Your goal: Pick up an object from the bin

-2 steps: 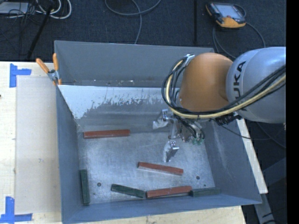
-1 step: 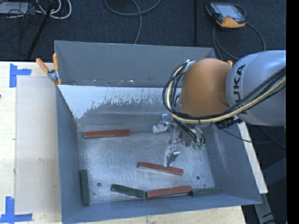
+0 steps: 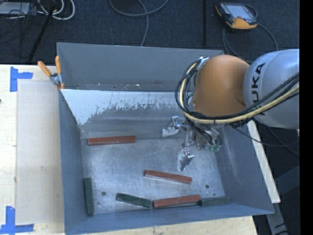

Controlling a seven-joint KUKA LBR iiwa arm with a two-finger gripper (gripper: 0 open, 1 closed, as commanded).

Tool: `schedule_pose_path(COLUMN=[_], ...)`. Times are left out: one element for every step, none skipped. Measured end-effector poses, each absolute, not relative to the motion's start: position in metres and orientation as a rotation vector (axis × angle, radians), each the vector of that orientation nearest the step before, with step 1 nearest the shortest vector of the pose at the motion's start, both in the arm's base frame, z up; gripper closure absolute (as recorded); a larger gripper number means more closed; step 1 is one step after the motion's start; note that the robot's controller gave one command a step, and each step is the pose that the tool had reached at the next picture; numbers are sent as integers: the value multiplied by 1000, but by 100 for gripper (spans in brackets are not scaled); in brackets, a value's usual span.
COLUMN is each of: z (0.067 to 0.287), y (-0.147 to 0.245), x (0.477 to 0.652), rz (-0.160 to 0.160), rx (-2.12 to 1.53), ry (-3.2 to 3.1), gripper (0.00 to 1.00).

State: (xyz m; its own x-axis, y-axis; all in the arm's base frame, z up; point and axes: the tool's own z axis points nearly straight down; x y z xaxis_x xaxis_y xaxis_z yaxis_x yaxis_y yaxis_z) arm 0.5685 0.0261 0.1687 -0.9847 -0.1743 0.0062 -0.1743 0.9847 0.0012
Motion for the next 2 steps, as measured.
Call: schedule_pose_path(z=[95, 91], y=[33, 33], x=[534, 531], rz=[1, -1], rx=[291, 290], ry=[-3138, -3132], gripper=[100, 0])
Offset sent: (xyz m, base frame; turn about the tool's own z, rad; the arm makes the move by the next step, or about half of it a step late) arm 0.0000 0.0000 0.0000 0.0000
